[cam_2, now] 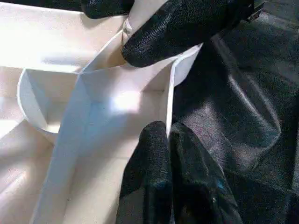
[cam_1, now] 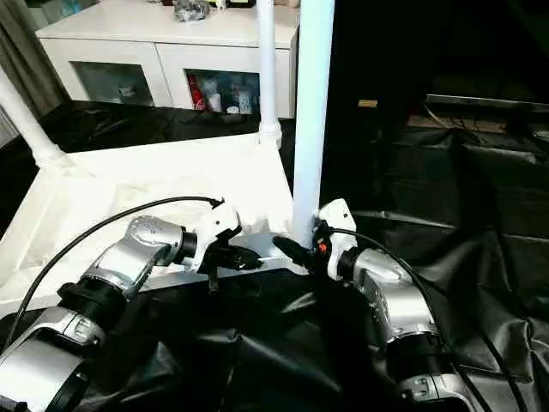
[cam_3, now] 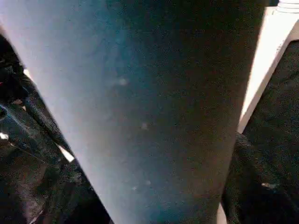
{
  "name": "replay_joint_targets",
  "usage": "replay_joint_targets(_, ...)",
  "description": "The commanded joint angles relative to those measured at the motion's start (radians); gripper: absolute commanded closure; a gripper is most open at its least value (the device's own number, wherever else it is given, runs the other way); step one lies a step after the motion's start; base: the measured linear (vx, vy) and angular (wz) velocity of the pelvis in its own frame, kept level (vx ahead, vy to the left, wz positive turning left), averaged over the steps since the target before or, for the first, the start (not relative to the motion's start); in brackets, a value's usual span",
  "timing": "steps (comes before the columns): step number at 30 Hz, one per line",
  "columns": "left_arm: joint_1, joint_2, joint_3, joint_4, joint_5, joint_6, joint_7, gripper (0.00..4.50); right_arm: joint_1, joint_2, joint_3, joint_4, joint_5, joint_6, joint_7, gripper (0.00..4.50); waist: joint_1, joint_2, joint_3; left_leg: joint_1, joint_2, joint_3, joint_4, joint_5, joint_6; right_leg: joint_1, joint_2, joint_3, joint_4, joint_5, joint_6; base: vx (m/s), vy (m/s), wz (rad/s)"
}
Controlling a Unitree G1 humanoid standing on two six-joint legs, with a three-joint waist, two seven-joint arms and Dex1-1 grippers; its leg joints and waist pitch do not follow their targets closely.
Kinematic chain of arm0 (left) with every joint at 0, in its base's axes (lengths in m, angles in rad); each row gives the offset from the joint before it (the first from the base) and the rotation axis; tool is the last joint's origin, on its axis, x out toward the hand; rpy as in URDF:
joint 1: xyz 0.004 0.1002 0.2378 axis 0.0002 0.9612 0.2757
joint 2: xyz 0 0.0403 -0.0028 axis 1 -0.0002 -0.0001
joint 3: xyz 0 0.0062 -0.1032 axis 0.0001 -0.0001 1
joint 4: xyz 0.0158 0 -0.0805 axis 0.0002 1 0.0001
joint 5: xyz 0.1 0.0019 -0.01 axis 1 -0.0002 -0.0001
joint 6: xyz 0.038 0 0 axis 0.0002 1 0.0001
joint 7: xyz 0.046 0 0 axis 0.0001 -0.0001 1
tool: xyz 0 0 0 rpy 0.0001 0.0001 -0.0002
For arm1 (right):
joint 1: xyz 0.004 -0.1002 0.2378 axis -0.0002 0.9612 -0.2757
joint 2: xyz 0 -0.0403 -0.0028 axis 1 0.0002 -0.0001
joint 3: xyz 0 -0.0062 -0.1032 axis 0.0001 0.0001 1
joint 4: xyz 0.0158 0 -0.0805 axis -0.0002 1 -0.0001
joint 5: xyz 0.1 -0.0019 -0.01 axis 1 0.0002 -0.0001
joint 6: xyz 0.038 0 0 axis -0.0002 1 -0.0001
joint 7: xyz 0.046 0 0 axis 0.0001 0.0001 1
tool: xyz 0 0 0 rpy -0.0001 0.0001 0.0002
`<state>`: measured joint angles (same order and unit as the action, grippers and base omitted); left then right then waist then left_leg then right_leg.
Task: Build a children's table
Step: Rotate leg to tighten
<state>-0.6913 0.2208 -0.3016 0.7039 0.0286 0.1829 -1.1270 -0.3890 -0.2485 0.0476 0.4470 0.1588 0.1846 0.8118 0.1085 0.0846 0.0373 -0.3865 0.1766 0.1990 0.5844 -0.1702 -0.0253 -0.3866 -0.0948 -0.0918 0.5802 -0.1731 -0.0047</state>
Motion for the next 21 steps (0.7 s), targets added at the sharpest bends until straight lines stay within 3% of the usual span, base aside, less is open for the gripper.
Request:
replay_joint_targets(1, -0.026, -0.014, 0.057, -0.030, -0.007, 0.018, 0.120, 4.50, 0.014, 0.030, 0.070, 0.016, -0.014, 0.041, 0.016, 2.01, -0.003, -0.018, -0.060, 0.023, 0.063, -0.032, -0.073, -0.250, 0.043, 0.033, -0.074, 0.050, -0.064, -0.252, -0.203, 0.000, 0.000, 0.00)
replay_joint_targets(3, -0.032, -0.026, 0.070, -0.019, 0.000, 0.028, 0.176, 4.50, 0.011, 0.041, 0.063, 0.029, -0.025, 0.032, -0.023, 2.01, -0.004, -0.024, -0.059, 0.024, 0.063, -0.030, -0.073, -0.253, 0.040, 0.033, -0.075, 0.051, -0.067, -0.266, -0.202, 0.000, 0.000, 0.00)
replay_joint_targets(8, -0.049, -0.126, 0.140, 0.031, 0.004, 0.065, 0.458, 4.50, 0.004, 0.146, -0.001, 0.107, -0.081, -0.044, -0.322, 2.02, -0.009, -0.024, -0.056, 0.027, 0.060, -0.033, -0.076, -0.269, 0.013, 0.028, -0.077, 0.051, -0.076, -0.341, -0.179, 0.000, 0.000, 0.00)
replay_joint_targets(9, -0.049, -0.140, 0.142, 0.039, 0.006, 0.062, 0.486, 4.50, 0.006, 0.161, -0.003, 0.117, -0.092, -0.054, -0.359, 2.02, -0.013, -0.024, -0.055, 0.026, 0.058, -0.034, -0.077, -0.277, 0.010, 0.028, -0.074, 0.050, -0.077, -0.347, -0.169, 0.000, 0.000, 0.00)
replay_joint_targets(10, -0.049, -0.176, 0.141, 0.058, 0.012, 0.051, 0.542, 4.50, 0.005, 0.186, 0.028, 0.139, -0.129, -0.078, -0.400, 2.12, -0.019, -0.016, -0.056, 0.025, 0.058, -0.036, -0.079, -0.287, 0.010, 0.028, -0.073, 0.050, -0.077, -0.340, -0.163, 0.000, 0.000, 0.00)
replay_joint_targets(11, -0.049, -0.176, 0.141, 0.058, 0.012, 0.051, 0.542, 4.50, 0.005, 0.186, 0.028, 0.139, -0.129, -0.078, -0.400, 2.26, -0.022, -0.017, -0.056, 0.024, 0.058, -0.036, -0.080, -0.290, 0.007, 0.028, -0.071, 0.049, -0.078, -0.329, -0.161, 0.000, 0.000, 0.00)
replay_joint_targets(13, -0.044, -0.204, 0.133, 0.066, 0.018, 0.038, 0.566, 4.50, -0.004, 0.190, 0.084, 0.161, -0.187, -0.115, -0.420, 2.26, -0.039, -0.018, -0.056, 0.013, 0.053, -0.041, -0.083, -0.307, 0.007, 0.041, -0.073, 0.044, -0.077, -0.314, -0.155, 0.000, 0.000, 0.00)
replay_joint_targets(14, -0.035, -0.212, 0.114, 0.058, 0.025, 0.017, 0.541, 4.50, -0.017, 0.203, 0.071, 0.172, -0.170, -0.135, -0.411, 2.26, -0.047, -0.017, -0.057, 0.020, 0.052, -0.038, -0.081, -0.316, 0.014, 0.034, -0.069, 0.045, -0.083, -0.307, -0.159, 0.000, 0.000, 0.00)
replay_joint_targets(16, -0.028, -0.212, 0.101, 0.051, 0.025, 0.000, 0.509, 4.50, -0.021, 0.211, 0.046, 0.165, -0.134, -0.143, -0.381, 2.26, -0.050, -0.017, -0.057, 0.022, 0.050, -0.037, -0.077, -0.326, 0.027, 0.035, -0.071, 0.047, -0.085, -0.305, -0.171, 0.000, 0.000, 0.00)
replay_joint_targets(18, -0.014, -0.201, 0.088, 0.032, 0.025, -0.017, 0.469, 4.50, -0.010, 0.207, 0.026, 0.130, -0.086, -0.130, -0.312, 1.90, -0.048, -0.014, -0.058, 0.020, 0.052, -0.036, -0.076, -0.303, 0.052, 0.037, -0.071, 0.047, -0.083, -0.279, -0.181, 0.000, 0.000, 0.00)
replay_joint_targets(21, -0.005, -0.176, 0.078, 0.022, 0.021, -0.040, 0.436, 4.50, 0.014, 0.143, 0.036, 0.082, -0.091, -0.140, -0.240, 1.65, -0.051, -0.016, -0.060, 0.012, 0.053, -0.037, -0.076, -0.279, 0.069, 0.045, -0.069, 0.044, -0.076, -0.239, -0.188, 0.000, 0.000, 0.00)
